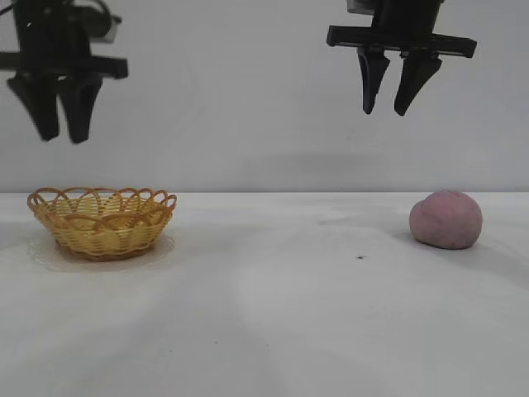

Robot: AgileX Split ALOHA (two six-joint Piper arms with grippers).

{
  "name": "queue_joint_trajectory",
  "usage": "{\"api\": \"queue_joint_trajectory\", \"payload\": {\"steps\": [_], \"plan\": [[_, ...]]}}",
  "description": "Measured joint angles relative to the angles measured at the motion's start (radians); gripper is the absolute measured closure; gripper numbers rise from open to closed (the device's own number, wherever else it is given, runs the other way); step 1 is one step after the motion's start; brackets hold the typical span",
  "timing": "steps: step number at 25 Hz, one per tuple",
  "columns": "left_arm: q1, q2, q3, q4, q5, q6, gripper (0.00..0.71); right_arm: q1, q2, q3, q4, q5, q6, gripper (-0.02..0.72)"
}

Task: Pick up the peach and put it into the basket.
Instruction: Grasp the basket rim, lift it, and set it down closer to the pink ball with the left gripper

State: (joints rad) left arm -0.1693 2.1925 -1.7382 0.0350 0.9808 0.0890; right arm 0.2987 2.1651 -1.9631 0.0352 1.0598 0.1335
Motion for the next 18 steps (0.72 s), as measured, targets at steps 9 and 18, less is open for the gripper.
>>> {"api": "queue_joint_trajectory", "payload": {"steps": [9,18], "plan": [[0.0,0.057,0.0,-0.094,-0.022,0.023,0.648,0.0,0.0,0.0,0.004,0.0,-0.011,0.382],[0.02,-0.228,0.334,-0.708,-0.338,0.074,0.71,0.0,0.0,0.0,0.004,0.017,-0.014,0.382]]}}
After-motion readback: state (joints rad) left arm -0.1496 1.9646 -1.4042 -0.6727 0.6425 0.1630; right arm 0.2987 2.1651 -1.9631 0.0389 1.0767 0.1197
